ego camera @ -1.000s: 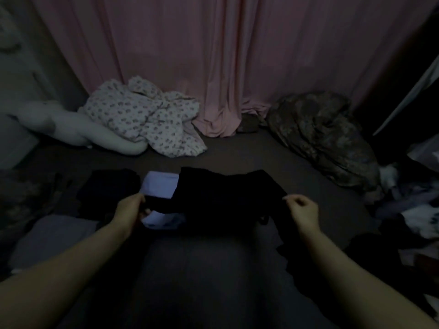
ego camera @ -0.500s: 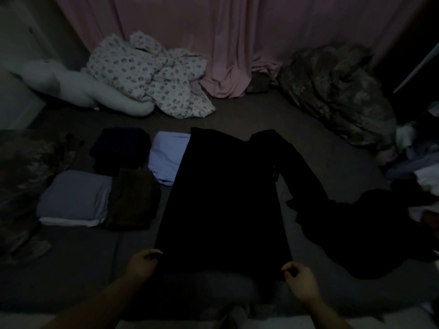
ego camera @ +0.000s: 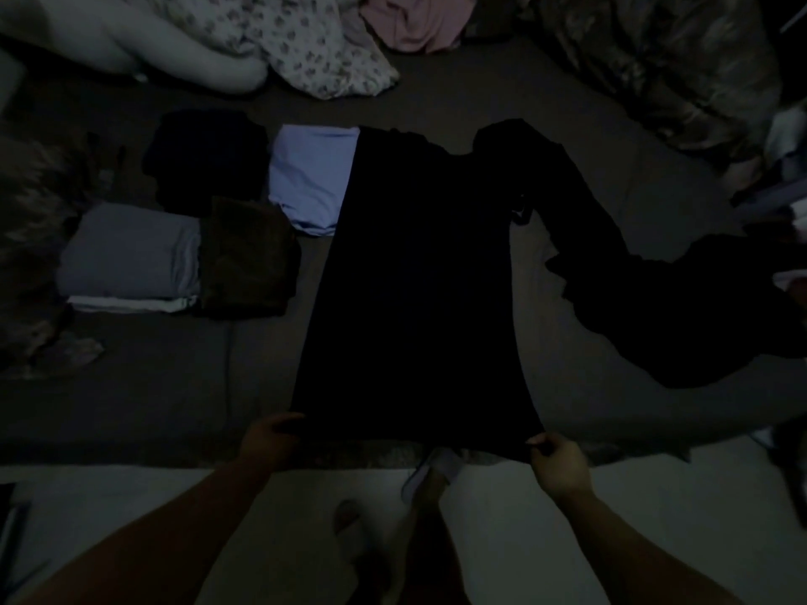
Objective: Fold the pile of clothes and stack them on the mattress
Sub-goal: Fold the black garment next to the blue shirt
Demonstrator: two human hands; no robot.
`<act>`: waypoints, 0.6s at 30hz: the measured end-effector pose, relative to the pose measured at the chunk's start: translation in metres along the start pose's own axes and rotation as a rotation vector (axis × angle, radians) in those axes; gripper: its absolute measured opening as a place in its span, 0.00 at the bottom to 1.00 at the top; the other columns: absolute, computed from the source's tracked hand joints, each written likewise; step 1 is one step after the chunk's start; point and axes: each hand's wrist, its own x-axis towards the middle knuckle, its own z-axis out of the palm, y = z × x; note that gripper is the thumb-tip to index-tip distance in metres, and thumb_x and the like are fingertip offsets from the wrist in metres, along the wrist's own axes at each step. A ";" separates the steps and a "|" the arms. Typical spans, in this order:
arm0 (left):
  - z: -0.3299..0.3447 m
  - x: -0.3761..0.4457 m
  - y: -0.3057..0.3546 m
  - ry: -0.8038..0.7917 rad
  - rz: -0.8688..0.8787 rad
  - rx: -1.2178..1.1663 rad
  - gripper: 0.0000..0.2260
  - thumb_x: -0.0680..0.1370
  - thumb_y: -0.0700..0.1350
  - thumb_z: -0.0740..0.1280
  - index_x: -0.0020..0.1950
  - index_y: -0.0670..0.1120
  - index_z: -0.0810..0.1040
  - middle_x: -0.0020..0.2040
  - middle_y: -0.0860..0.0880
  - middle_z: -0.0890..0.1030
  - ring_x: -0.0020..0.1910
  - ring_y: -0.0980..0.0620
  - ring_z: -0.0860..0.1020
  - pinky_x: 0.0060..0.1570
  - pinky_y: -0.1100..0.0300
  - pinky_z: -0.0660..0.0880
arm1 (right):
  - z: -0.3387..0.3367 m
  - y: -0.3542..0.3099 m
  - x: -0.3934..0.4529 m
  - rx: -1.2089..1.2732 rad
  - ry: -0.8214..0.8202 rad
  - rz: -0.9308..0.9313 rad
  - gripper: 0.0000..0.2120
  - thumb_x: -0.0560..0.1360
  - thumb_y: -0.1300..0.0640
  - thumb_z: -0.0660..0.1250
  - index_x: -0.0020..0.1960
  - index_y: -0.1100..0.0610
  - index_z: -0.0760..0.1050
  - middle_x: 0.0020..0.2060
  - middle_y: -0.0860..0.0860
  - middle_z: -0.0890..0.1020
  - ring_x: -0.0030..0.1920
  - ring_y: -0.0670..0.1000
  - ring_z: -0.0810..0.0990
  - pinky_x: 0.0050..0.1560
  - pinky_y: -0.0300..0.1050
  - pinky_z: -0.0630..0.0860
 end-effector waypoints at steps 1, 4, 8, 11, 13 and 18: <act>-0.001 0.001 0.003 0.010 0.009 0.027 0.18 0.73 0.21 0.57 0.63 0.24 0.67 0.59 0.26 0.72 0.58 0.37 0.73 0.36 0.68 0.75 | -0.001 0.000 0.002 0.005 -0.005 -0.009 0.05 0.76 0.67 0.62 0.43 0.60 0.74 0.38 0.58 0.76 0.41 0.59 0.75 0.40 0.43 0.66; -0.002 0.003 0.010 0.030 0.025 0.111 0.18 0.75 0.25 0.60 0.63 0.33 0.72 0.55 0.37 0.76 0.48 0.48 0.74 0.32 0.75 0.72 | -0.008 -0.006 0.011 0.037 -0.006 -0.052 0.06 0.76 0.68 0.62 0.43 0.60 0.76 0.40 0.58 0.77 0.48 0.62 0.78 0.43 0.44 0.67; -0.004 0.023 0.023 0.043 0.052 0.205 0.14 0.75 0.29 0.64 0.59 0.35 0.78 0.47 0.36 0.80 0.43 0.47 0.76 0.44 0.59 0.77 | -0.023 -0.023 0.033 0.083 0.018 -0.101 0.07 0.76 0.69 0.63 0.50 0.64 0.79 0.47 0.62 0.80 0.52 0.61 0.78 0.51 0.48 0.72; -0.003 0.036 0.043 0.063 0.026 0.155 0.13 0.75 0.28 0.61 0.56 0.37 0.79 0.45 0.36 0.80 0.43 0.44 0.76 0.45 0.53 0.75 | -0.034 -0.038 0.058 0.104 0.026 -0.130 0.07 0.75 0.69 0.64 0.50 0.66 0.79 0.49 0.63 0.81 0.52 0.61 0.78 0.53 0.48 0.72; 0.001 0.043 0.059 0.070 0.027 0.101 0.13 0.76 0.27 0.59 0.54 0.37 0.79 0.49 0.34 0.80 0.46 0.42 0.76 0.48 0.51 0.74 | -0.040 -0.050 0.076 0.127 0.023 -0.127 0.07 0.74 0.71 0.64 0.49 0.68 0.79 0.48 0.63 0.81 0.50 0.57 0.78 0.51 0.42 0.70; 0.028 0.069 0.100 0.170 0.086 0.186 0.12 0.75 0.27 0.59 0.50 0.35 0.81 0.51 0.40 0.80 0.50 0.46 0.76 0.44 0.64 0.71 | -0.041 -0.083 0.134 0.103 -0.014 -0.210 0.12 0.71 0.74 0.62 0.45 0.63 0.81 0.49 0.62 0.82 0.50 0.58 0.79 0.53 0.40 0.70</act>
